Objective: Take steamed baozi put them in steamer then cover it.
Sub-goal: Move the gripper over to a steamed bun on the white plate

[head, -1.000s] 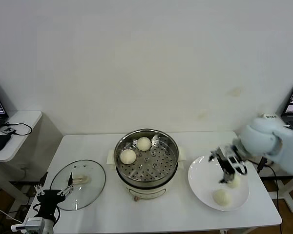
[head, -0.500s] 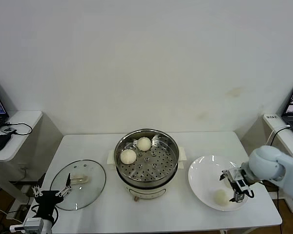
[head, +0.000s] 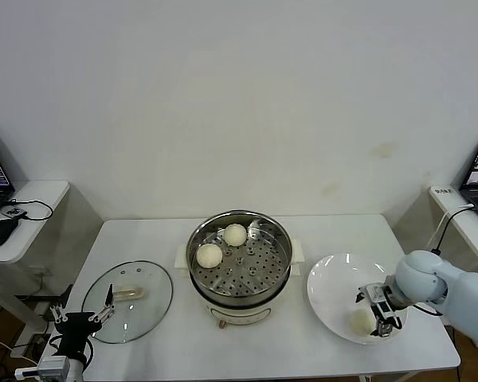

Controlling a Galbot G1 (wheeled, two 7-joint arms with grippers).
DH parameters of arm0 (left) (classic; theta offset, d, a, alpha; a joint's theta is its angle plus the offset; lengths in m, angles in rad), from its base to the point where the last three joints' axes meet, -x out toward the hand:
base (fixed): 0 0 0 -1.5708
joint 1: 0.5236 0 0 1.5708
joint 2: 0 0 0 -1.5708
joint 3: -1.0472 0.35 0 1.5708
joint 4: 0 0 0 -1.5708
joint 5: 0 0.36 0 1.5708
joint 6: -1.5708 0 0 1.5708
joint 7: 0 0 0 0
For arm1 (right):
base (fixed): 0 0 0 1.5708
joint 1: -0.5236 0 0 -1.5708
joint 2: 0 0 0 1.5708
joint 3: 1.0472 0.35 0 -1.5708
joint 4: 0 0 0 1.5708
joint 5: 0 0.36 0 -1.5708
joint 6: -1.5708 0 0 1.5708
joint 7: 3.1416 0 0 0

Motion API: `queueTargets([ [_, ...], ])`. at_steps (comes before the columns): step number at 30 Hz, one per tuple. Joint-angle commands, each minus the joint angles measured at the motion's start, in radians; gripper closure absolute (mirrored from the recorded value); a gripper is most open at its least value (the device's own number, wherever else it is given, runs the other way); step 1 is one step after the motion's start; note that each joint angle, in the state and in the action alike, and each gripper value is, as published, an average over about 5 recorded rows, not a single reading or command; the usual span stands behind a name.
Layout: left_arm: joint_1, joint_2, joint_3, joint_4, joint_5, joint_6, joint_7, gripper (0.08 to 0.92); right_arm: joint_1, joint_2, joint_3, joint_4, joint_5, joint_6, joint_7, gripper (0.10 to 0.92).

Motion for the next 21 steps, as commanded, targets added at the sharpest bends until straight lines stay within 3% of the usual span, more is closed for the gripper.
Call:
queueTargets([
  [1,-0.001,-0.001,0.002,0.001,0.001,-0.001,0.0,0.177,-0.04,0.027,0.029,-0.034,-0.014,0.002,0.003,0.218],
  [13,0.001,-0.005,0.002,-0.002,0.002,-0.001,-0.001,0.177,-0.044,0.034,0.033,-0.038,-0.014,0.001,-0.004,0.356],
  [21,0.003,-0.008,0.002,-0.007,0.002,-0.002,-0.002,0.177,0.01,0.017,0.03,-0.025,0.004,0.008,-0.019,0.396],
])
